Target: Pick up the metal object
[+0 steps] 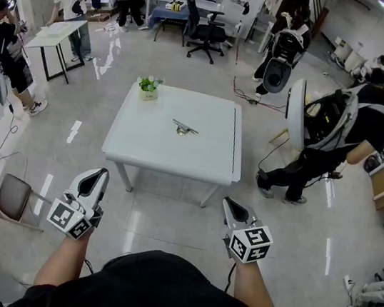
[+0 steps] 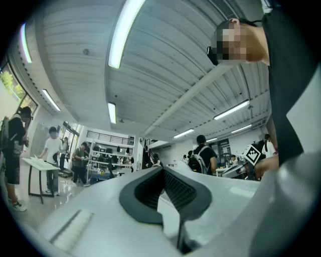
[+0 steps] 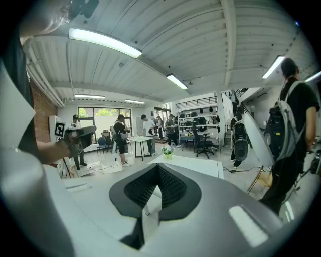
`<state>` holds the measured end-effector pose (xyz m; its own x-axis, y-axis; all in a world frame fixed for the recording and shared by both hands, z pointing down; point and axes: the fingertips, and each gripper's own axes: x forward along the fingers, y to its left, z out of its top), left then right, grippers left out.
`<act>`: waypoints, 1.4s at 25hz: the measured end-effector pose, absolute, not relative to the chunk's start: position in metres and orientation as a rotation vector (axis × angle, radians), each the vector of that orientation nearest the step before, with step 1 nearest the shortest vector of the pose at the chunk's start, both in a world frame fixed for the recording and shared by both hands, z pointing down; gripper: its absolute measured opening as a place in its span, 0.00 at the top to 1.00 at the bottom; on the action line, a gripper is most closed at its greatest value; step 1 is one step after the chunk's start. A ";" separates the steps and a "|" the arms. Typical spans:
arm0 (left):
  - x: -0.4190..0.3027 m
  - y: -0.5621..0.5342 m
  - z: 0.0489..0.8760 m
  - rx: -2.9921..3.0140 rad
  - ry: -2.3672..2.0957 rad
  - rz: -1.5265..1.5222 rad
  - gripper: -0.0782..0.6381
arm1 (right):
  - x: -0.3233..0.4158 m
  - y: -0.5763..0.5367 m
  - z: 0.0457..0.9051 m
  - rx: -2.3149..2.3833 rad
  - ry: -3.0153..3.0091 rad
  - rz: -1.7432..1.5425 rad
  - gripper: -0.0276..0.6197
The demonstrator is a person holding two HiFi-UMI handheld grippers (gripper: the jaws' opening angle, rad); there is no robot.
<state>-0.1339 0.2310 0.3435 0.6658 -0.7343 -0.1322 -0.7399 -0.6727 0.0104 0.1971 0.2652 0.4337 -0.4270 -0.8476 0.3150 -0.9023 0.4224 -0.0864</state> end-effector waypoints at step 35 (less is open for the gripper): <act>-0.085 0.230 0.385 -2.969 1.146 -0.069 0.67 | 0.200 0.270 0.450 1.487 -2.409 0.238 0.69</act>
<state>-0.0847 0.2299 0.3851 0.7400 -0.6703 0.0557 -0.6721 -0.7401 0.0232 0.2000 0.2696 0.4497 -0.4192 -0.8431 0.3367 -0.8927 0.4503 0.0161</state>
